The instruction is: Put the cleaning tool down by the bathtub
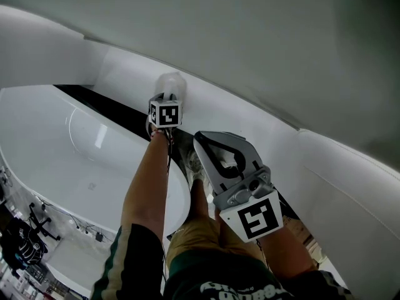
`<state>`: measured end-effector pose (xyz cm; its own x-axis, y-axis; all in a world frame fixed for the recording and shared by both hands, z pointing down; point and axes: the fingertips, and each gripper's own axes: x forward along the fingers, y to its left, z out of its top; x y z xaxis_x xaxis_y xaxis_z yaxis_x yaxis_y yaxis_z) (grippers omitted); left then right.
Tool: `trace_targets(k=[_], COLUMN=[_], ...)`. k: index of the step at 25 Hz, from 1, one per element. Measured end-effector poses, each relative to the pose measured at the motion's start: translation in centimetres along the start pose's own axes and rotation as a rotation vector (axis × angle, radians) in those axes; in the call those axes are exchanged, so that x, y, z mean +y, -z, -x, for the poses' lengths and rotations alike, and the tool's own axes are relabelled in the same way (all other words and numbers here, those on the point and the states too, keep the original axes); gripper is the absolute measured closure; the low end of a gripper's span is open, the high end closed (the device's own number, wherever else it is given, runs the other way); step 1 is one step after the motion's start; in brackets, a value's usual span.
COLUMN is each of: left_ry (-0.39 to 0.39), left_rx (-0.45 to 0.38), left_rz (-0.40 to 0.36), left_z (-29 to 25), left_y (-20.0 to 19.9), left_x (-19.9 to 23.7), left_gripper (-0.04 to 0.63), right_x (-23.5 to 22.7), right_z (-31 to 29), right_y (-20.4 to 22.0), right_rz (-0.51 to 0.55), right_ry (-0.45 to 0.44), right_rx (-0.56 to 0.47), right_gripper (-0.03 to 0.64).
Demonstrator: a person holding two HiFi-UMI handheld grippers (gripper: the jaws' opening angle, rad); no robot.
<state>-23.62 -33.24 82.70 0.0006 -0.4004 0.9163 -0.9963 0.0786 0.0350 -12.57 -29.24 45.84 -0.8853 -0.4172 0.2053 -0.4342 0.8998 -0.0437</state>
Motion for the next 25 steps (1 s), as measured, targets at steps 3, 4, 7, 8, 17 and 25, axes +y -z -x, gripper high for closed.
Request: trace_targets(k=[3, 4, 7, 8, 17, 25], left_ry=[0.013, 0.029, 0.058, 0.063, 0.097, 0.122], left_rx=[-0.035, -0.043, -0.079, -0.083, -0.099, -0.158], left_rz=[0.049, 0.057, 0.043, 0.039, -0.022, -0.041], left_z=[0.0, 0.2, 1.0, 1.2, 1.7, 5.4], left_y=[-0.2, -0.5, -0.8, -0.6, -0.2, -0.5], left_x=[-0.1, -0.6, -1.3, -1.2, -1.1, -2.0], left_gripper=[0.389, 0.371, 0.336, 0.334, 0.334, 0.335], right_x=[-0.7, -1.0, -1.0, -0.8, -1.0, -0.3], right_z=[0.2, 0.4, 1.1, 1.0, 0.0, 1.8], right_y=[0.3, 0.2, 0.4, 0.7, 2.0, 0.3], right_rz=[0.0, 0.003, 0.007, 0.008, 0.04, 0.038], right_ry=[-0.006, -0.006, 0.002, 0.006, 0.042, 0.069], right_rx=[0.008, 0.012, 0.019, 0.021, 0.033, 0.017], right_gripper=[0.601, 0.601, 0.601, 0.601, 0.601, 0.601])
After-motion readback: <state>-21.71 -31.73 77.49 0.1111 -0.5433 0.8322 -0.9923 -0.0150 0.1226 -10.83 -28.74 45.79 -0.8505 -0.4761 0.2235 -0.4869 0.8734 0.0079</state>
